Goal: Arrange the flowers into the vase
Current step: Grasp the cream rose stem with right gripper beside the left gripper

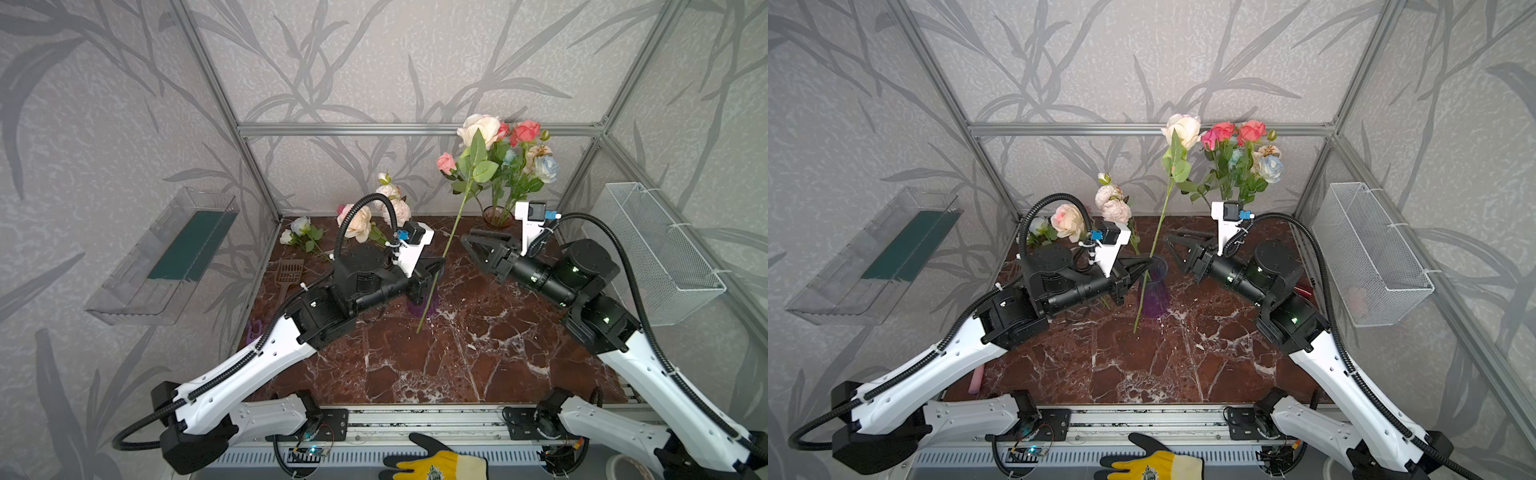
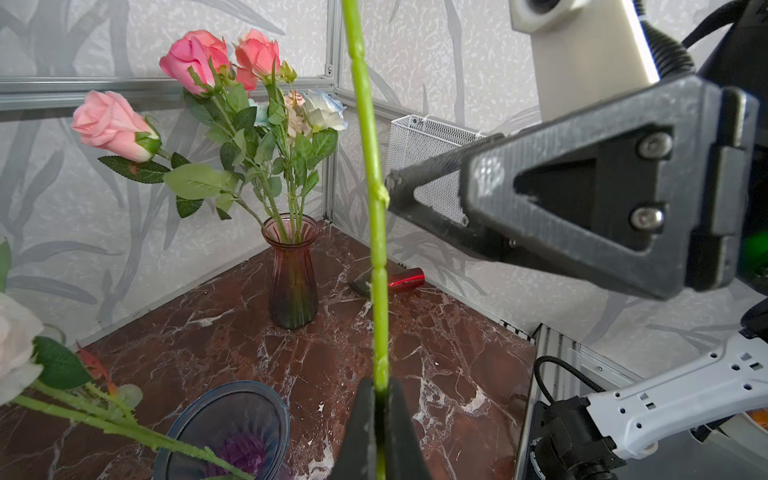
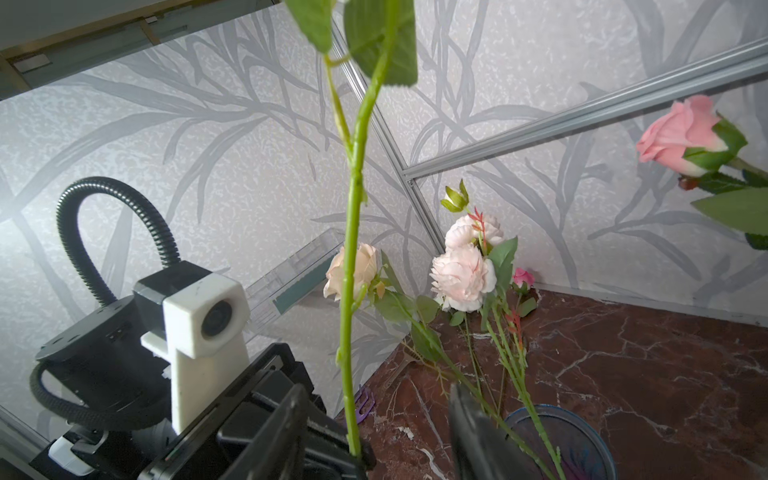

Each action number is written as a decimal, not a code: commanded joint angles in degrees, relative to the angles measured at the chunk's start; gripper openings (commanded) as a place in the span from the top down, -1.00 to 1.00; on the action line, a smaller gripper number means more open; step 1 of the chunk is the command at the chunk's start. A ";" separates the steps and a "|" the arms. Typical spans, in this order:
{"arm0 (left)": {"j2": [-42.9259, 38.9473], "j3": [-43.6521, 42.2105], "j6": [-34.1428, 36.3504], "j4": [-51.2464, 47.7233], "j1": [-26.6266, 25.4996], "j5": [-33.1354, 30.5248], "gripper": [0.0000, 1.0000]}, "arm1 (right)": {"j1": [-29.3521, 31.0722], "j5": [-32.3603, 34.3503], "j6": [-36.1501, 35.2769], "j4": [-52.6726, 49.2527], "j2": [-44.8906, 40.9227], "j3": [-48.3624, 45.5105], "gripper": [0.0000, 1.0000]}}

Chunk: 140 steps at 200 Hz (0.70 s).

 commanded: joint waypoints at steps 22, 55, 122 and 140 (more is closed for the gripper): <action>1.89 0.66 0.34 3.28 -0.40 -2.00 1.00 | 0.16 -2.94 2.51 4.67 1.66 -1.58 0.03; 2.86 0.72 0.49 3.24 -0.40 -2.04 1.00 | 0.15 -3.35 2.96 5.80 2.62 -2.16 0.39; 3.67 0.69 0.76 3.38 -0.40 -1.35 1.00 | 0.20 -3.81 3.02 6.50 4.38 -2.18 0.71; 3.50 0.60 0.80 3.25 -0.42 -1.57 1.00 | 0.19 -3.73 3.00 6.31 4.56 -2.06 0.83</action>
